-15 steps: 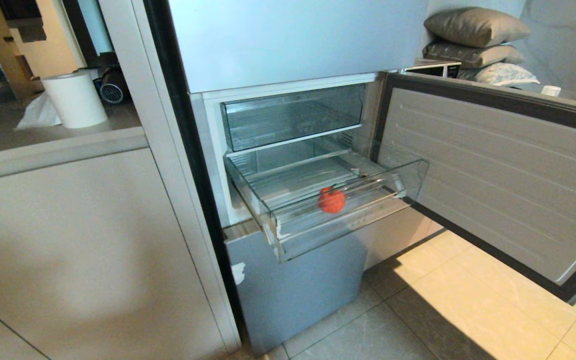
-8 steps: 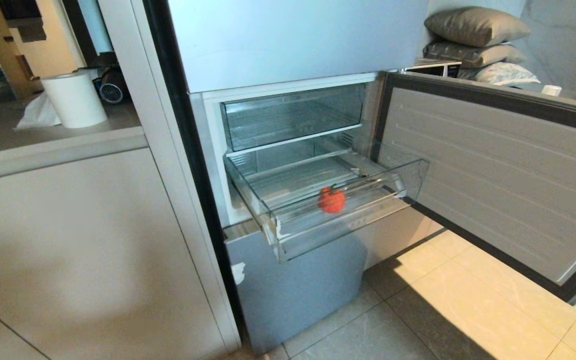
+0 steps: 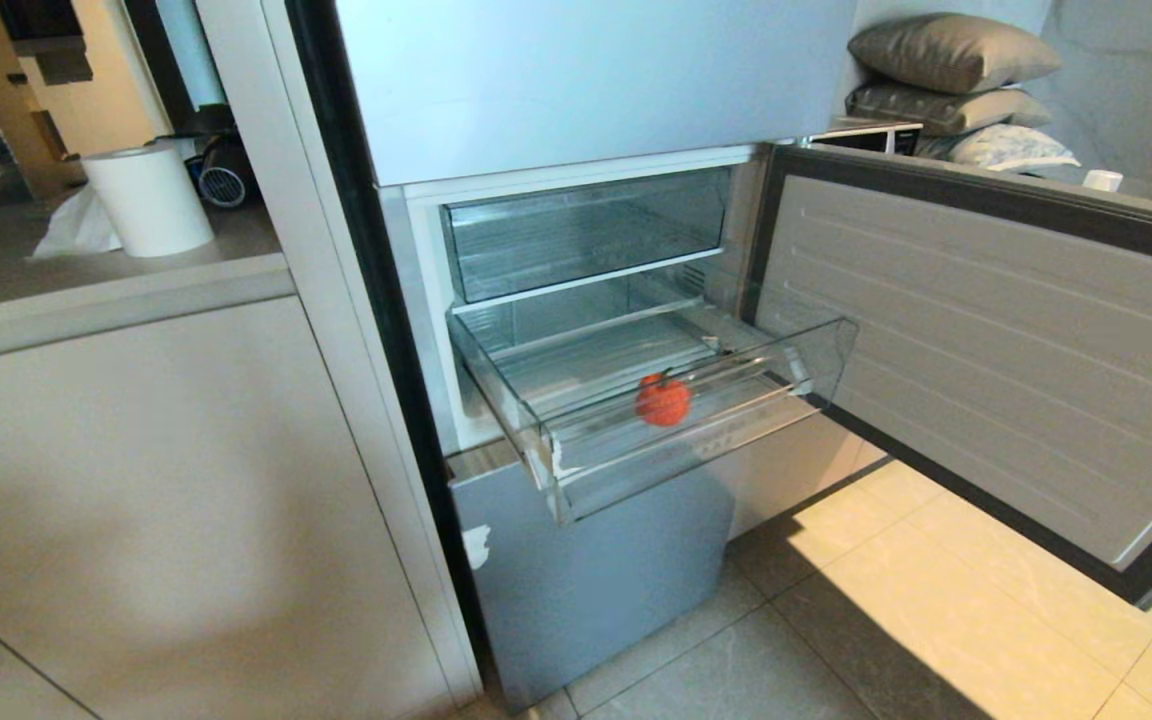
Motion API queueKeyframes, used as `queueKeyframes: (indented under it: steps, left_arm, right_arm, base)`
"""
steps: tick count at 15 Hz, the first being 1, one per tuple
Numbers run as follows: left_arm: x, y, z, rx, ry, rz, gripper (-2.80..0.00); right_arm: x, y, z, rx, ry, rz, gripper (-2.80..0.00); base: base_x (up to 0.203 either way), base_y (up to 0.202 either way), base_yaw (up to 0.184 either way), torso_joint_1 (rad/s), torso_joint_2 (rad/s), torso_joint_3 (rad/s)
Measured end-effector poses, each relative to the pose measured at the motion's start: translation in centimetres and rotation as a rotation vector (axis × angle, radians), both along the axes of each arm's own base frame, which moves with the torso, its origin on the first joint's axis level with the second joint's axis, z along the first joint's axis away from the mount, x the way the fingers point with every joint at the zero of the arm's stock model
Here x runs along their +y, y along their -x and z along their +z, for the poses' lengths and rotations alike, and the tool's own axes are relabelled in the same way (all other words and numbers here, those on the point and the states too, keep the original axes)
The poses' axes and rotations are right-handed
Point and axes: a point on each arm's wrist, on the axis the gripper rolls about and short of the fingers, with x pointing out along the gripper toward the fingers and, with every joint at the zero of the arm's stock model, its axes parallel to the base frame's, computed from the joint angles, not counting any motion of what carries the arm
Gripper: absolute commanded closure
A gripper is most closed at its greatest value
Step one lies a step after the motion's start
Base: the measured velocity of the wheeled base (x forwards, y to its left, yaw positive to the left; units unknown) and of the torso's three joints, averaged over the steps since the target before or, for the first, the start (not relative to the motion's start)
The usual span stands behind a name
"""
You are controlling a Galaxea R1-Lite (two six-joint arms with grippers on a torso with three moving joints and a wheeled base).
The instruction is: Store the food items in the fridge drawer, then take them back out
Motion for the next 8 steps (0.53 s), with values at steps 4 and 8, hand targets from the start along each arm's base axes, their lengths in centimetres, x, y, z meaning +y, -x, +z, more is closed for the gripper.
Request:
queueKeyframes:
  steps: [4,8]
  left_arm:
    - [0.0,0.0,0.0,0.000,0.000,0.000,0.00]
    - [0.0,0.0,0.0,0.000,0.000,0.000,0.00]
  right_arm:
    - [-3.2,-0.3,-2.3,-0.009,0.004,0.003,0.00]
    - [-5.7,-0.6,-4.1,-0.009,0.011,-0.002,0.00]
  base:
    - [0.000,0.000,0.000,0.000,0.00,0.000]
    - [0.000,0.000,0.000,0.000,0.00,0.000]
